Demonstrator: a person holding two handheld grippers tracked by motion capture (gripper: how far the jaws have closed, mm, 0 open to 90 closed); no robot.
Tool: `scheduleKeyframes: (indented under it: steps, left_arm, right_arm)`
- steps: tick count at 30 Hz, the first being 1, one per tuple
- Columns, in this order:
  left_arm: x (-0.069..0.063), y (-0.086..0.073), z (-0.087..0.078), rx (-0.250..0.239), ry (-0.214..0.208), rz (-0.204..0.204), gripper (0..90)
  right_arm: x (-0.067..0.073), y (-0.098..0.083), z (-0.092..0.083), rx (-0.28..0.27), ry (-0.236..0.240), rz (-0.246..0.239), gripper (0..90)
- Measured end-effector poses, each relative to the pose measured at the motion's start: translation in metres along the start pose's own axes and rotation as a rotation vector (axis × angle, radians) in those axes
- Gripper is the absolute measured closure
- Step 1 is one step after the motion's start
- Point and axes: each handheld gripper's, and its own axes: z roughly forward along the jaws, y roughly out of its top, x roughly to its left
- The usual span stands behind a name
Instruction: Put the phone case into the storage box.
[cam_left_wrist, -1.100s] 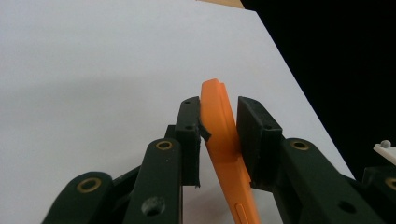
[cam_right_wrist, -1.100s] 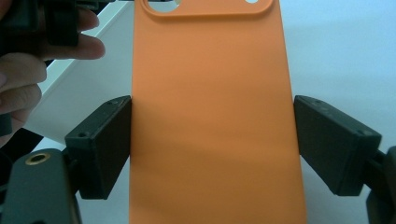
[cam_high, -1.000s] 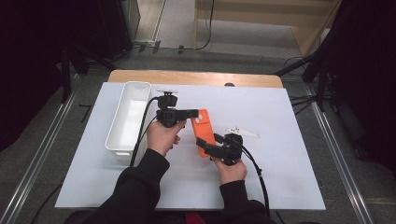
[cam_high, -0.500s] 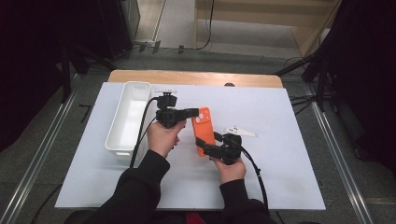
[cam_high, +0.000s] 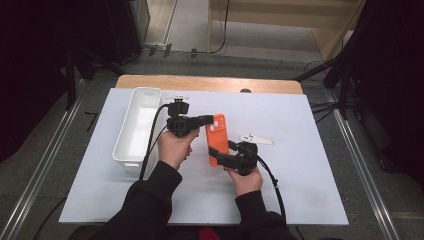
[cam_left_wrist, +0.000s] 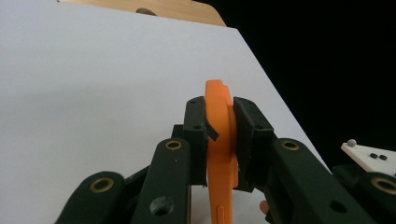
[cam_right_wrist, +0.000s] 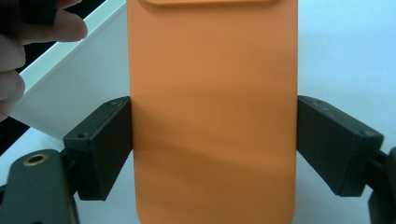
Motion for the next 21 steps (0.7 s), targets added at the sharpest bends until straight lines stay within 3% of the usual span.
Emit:
scheduleKeyframes:
  steps: [12,21]
  left_arm:
    - [-0.004,0.000,-0.003,-0.012,0.015,0.055,76.3]
    - [-0.007,0.000,-0.006,-0.005,0.007,0.113,76.3]
  right_arm:
    - [0.006,0.013,-0.009,0.071,-0.022,-0.073,11.2]
    - [0.009,0.026,-0.016,0.147,0.051,-0.115,11.9]
